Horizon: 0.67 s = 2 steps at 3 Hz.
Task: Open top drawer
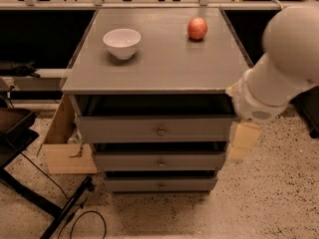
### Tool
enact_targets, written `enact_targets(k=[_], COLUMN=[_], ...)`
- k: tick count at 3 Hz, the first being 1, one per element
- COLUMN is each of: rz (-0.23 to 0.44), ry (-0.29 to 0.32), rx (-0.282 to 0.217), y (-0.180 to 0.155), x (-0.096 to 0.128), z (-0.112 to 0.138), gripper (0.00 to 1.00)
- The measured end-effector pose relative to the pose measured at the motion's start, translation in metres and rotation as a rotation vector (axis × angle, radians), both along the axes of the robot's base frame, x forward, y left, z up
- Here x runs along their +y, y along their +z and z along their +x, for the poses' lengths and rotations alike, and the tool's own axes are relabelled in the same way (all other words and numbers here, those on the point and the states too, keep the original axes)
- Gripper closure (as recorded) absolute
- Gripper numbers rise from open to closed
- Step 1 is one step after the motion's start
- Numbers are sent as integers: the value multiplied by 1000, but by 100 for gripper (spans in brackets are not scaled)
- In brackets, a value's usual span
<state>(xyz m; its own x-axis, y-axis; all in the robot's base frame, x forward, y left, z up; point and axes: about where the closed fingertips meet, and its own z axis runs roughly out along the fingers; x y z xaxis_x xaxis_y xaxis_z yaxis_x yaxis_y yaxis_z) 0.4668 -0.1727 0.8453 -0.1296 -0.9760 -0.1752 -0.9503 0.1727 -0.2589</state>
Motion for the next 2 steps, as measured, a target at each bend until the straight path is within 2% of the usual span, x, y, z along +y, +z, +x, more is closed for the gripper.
enact_targets(k=[1,2], rz=[-61,-90], ry=[7,5], rx=[-10,-14], y=[-59,-89], x=[9,11], z=[44,68], gripper=[0,0])
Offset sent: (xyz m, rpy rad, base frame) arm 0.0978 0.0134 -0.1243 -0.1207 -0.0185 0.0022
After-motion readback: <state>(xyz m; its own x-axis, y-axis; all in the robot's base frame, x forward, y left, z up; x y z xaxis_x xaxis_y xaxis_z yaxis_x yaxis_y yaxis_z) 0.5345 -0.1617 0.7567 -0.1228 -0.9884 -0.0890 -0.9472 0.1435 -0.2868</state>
